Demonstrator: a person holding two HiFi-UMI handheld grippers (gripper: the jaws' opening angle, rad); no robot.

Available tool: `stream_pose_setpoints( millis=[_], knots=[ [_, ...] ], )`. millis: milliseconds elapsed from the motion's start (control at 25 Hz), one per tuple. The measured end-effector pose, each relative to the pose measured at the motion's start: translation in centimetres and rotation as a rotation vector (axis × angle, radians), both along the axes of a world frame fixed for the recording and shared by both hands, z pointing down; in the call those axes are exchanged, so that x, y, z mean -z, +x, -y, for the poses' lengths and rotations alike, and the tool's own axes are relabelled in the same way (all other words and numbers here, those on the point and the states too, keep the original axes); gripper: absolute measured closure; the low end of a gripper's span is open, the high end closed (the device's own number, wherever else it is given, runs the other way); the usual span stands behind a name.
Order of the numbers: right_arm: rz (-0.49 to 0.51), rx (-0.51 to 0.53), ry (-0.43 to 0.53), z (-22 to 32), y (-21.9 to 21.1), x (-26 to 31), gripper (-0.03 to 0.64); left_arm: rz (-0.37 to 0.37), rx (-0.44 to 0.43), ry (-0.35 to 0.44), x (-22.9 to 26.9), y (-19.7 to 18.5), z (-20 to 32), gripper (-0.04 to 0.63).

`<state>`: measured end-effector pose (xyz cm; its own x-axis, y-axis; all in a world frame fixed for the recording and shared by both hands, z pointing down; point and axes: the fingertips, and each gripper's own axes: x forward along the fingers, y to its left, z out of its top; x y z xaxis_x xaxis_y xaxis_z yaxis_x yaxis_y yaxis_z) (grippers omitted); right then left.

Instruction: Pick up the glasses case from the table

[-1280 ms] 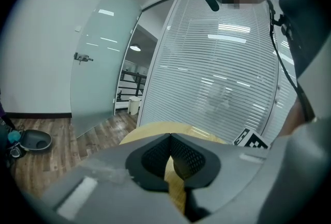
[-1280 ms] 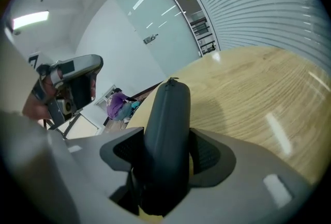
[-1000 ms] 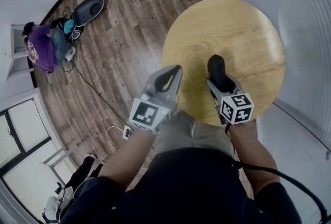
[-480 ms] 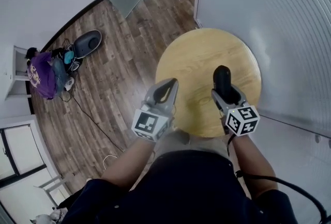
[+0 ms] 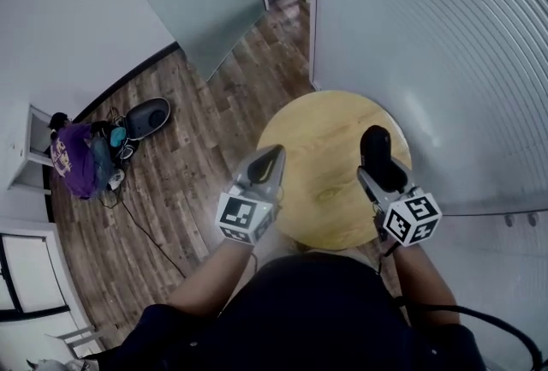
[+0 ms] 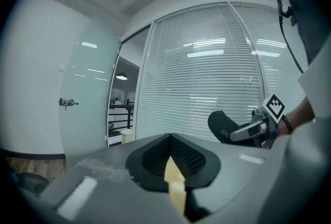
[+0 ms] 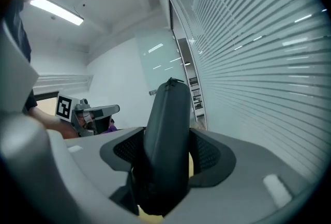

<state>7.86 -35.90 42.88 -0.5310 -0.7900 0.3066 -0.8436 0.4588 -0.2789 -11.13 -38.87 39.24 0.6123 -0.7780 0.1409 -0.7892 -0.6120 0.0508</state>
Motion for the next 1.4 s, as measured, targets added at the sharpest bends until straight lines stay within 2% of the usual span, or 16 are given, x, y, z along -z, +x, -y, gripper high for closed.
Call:
stream_pose_setpoints(
  millis=[200,400,680,1400],
  knots=[
    [-0.007,-0.017,0.049,-0.4,0.6,2.9,0.333,0.007,-0.017,0.026,2.1,0.7,-0.1,0.592],
    [-0.020,-0.034,0.070,-0.6,1.2,3.2,0.333,-0.001,-0.016,0.067,3.5,1.1,-0.2,0.592],
    [0.006,-0.051,0.085,0.0,1.7,3.8,0.333,0.029,-0.033,0.083,4.0,1.8,0.1,0.592],
    [-0.005,-0.074,0.106,0.0,1.9,4.1,0.336,0.057,-0.075,0.085,4.3,2.6,0.1,0.592]
  ],
)
